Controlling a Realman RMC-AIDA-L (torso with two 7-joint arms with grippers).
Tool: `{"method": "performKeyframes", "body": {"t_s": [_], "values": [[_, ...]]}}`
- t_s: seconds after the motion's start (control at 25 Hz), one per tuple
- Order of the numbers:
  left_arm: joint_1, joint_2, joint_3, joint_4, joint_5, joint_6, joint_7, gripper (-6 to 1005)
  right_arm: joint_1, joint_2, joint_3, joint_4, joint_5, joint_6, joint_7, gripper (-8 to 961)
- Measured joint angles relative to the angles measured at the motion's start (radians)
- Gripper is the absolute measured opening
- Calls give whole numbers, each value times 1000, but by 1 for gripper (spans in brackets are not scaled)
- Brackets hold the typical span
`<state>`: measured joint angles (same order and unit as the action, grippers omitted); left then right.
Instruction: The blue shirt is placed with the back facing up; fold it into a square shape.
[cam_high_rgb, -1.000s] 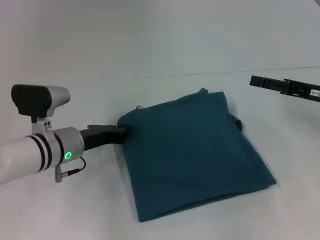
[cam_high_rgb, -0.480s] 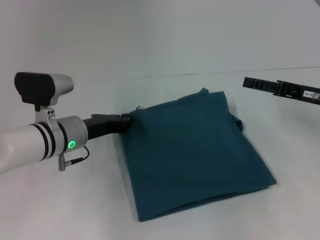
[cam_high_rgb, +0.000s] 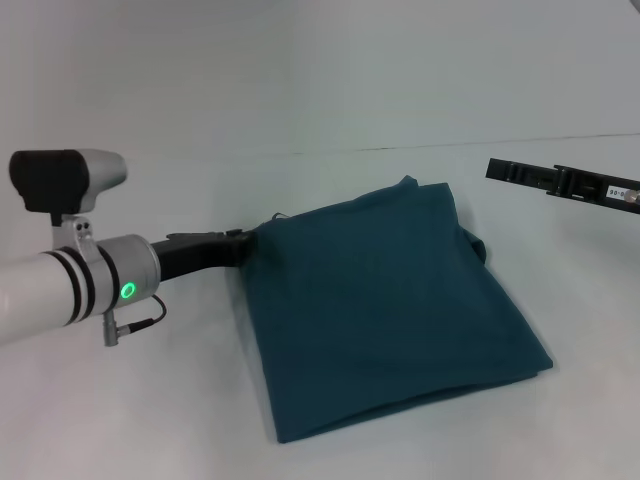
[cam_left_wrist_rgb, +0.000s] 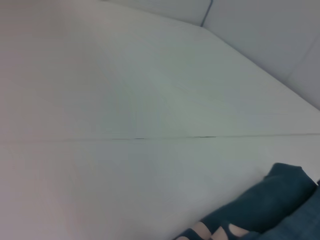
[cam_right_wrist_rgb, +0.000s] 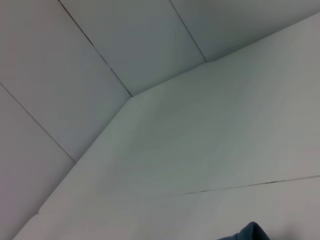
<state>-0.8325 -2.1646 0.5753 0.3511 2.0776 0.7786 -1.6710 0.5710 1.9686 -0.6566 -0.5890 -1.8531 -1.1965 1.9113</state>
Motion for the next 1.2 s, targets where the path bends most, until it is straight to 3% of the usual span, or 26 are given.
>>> {"method": "performKeyframes", "body": {"t_s": [0.28, 0.56, 0.96, 1.04, 1.2], "values": [[5, 0, 11, -6, 7, -23, -28, 224, 3, -1, 0, 3, 0, 1, 0, 840], [-16, -7, 88, -32, -1, -75, -29, 520, 5, -1, -2, 4, -1, 0, 1, 840], [-30, -7, 108, -37, -1, -69, -25, 865, 6, 1, -3, 5, -2, 0, 2, 841], [-27, -7, 109, -35, -1, -69, -20, 753, 4, 1, -3, 5, -2, 0, 2, 841], [-24, -7, 109, -34, 0, -73, -17, 665, 2, 1, -3, 5, -2, 0, 2, 841]]}}
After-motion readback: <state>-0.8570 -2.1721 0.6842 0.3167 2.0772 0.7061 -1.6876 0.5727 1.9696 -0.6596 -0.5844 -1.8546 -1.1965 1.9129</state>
